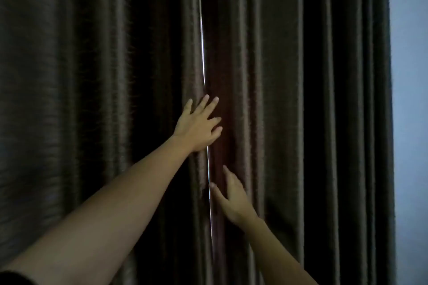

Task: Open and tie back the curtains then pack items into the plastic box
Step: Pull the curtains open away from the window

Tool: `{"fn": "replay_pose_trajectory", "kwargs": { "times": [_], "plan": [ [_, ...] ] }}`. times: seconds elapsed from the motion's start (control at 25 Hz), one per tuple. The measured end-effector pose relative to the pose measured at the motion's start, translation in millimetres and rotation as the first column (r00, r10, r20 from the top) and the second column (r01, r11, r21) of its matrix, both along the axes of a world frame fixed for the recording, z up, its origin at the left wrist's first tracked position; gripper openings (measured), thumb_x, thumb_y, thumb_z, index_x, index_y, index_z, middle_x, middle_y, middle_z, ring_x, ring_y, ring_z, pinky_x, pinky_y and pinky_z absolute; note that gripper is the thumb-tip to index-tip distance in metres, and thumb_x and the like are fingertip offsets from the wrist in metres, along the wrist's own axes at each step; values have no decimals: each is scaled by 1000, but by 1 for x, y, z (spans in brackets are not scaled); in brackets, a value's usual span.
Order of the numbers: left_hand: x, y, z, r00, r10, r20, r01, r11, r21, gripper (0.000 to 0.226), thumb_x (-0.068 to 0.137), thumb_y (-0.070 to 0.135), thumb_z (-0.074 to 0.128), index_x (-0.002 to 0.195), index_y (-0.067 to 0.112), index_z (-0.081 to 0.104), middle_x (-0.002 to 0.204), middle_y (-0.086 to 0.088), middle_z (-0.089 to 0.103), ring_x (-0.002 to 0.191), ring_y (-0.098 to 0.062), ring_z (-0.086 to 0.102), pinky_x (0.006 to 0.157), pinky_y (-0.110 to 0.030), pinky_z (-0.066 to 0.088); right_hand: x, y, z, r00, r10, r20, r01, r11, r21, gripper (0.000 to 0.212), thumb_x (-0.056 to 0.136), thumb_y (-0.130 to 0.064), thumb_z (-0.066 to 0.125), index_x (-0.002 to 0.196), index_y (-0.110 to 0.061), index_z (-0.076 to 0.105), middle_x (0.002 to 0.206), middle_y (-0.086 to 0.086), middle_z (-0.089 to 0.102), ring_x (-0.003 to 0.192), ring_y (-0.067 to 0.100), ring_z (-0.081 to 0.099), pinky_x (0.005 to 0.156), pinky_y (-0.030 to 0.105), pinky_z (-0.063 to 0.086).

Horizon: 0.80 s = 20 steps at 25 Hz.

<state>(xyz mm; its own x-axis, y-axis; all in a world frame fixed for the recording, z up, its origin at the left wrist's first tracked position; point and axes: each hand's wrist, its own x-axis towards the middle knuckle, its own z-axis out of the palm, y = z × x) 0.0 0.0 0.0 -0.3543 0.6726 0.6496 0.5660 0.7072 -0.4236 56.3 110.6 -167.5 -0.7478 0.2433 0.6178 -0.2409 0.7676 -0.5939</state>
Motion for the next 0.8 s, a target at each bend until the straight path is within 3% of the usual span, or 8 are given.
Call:
{"fn": "replay_pose_trajectory", "kwargs": {
  "times": [0.08, 0.2, 0.36, 0.44, 0.56, 0.68, 0.8],
  "plan": [
    [-14, 7, 2, 987, 153, -49, -149, 986, 80, 48, 95, 46, 36, 127, 17, 56, 159, -4, -11, 146, -22, -10, 115, -53, 1, -20, -3, -3, 979, 204, 12, -204, 979, -27, 97, 74, -79, 39, 148, -20, 17, 153, -5, 26, 136, 5, 26, 112, 21, 20],
    [-38, -2, 1, 948, 298, -113, -273, 942, 197, 35, 91, 29, 53, 123, 14, 55, 158, -7, -13, 146, -25, -11, 115, -52, 5, -46, -21, -3, 908, 418, 37, -413, 905, -98, 89, 81, -63, 54, 149, -25, 11, 148, -18, 20, 136, 0, 23, 114, 23, 23],
    [-52, -45, 25, 890, 399, -221, -314, 887, 337, 31, 84, 14, 62, 114, 18, 54, 159, -9, -9, 146, -28, -7, 112, -59, 10, -72, -56, 13, 887, 462, -18, -462, 886, -25, 97, 78, -65, 55, 149, -30, 0, 153, -15, 14, 139, 1, 19, 110, 19, 24],
    [-56, -73, 47, 853, 444, -274, -319, 860, 399, 36, 81, 17, 66, 115, 20, 54, 159, -8, -10, 146, -28, -6, 110, -61, 12, -83, -82, 22, 907, 419, -30, -416, 907, 69, 98, 72, -74, 49, 149, -30, 7, 154, -8, 18, 140, 10, 21, 113, 29, 25],
    [-63, -112, 73, 790, 569, -228, -388, 752, 533, 70, 75, 24, 75, 135, 31, 40, 156, -9, -19, 145, -34, -10, 108, -65, 9, -95, -123, 29, 884, 459, -92, -458, 888, 34, 98, 66, -78, 51, 146, -30, 20, 155, -11, 6, 143, 9, 9, 116, 35, 20],
    [-61, -146, 83, 765, 629, -136, -432, 658, 616, 107, 69, 26, 82, 145, 42, 8, 153, -11, -25, 142, -42, -12, 103, -73, 12, -104, -168, 35, 835, 534, -134, -540, 841, -18, 109, 63, -76, 59, 148, -35, 3, 157, -15, -5, 143, 1, -2, 117, 30, 14],
    [-65, -195, 88, 824, 549, -142, -312, 648, 695, 120, 69, 21, 82, 145, 42, -8, 156, -17, -14, 142, -45, 2, 101, -67, 28, -111, -226, 44, 821, 536, -198, -553, 832, -41, 120, 59, -79, 60, 148, -33, -6, 154, -21, -8, 142, -2, -2, 118, 32, 15]
  ]
}}
